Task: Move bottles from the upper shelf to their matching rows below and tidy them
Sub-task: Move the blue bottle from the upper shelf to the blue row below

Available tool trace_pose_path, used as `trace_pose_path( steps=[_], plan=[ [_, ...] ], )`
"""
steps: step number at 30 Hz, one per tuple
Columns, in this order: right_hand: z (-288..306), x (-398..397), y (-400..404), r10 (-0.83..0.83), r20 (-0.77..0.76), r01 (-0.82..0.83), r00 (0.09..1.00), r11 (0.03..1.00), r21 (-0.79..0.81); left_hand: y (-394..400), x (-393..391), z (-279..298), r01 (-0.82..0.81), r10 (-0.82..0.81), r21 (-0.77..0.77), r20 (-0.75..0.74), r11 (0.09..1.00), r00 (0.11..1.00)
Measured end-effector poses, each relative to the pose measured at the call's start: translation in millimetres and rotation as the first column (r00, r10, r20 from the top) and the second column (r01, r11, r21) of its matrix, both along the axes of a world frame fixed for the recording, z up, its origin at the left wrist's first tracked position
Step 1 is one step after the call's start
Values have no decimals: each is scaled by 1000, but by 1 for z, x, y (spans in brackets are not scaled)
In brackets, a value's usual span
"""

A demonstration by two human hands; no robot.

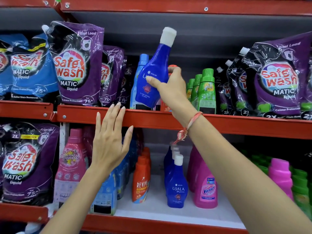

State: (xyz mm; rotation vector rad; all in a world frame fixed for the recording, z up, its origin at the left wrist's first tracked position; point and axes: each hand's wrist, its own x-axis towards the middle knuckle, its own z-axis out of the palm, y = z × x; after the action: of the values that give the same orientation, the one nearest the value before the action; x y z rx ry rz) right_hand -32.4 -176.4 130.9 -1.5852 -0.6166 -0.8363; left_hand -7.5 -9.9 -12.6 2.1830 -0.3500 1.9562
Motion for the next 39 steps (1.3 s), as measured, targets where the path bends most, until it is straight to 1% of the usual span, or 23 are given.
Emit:
trace_pose_path(
  steps=[3, 6, 8, 13, 17, 20, 26, 32, 39],
  plan=[
    [-10, -9, -18, 78, -25, -76, 997, 994, 73, -13, -6, -10, 28, -28, 15, 14, 999, 1000],
    [-32, -18, -39, 132, -73, -123, 989, 986, 116, -26, -9, -28, 46, -46, 40, 0, 998, 999],
    [-52, -24, -51, 150, -108, -137, 983, 983, 121, -33, -10, -42, 59, -58, 37, -28, 998, 998],
    [-110, -34, -80, 133, -181, -118, 975, 989, 90, -43, -7, -86, 81, -77, 33, -115, 996, 990],
    [-159, -33, -93, 94, -236, -78, 967, 994, 77, -45, -7, -122, 85, -70, 64, -206, 994, 976],
    [-193, -22, -98, 34, -283, -19, 958, 998, 55, -43, -5, -147, 88, -63, 76, -281, 993, 958],
    [-243, 4, -101, -161, -374, 131, 913, 986, -105, -38, 0, -182, 57, -15, 92, -404, 994, 915],
    [-267, 21, -101, -267, -464, 182, 845, 958, -219, -31, 1, -207, 29, 9, 72, -477, 997, 879],
    [-279, 27, -98, -288, -505, 184, 813, 951, -246, -29, 2, -219, -1, 30, 55, -526, 998, 850]
  ],
)
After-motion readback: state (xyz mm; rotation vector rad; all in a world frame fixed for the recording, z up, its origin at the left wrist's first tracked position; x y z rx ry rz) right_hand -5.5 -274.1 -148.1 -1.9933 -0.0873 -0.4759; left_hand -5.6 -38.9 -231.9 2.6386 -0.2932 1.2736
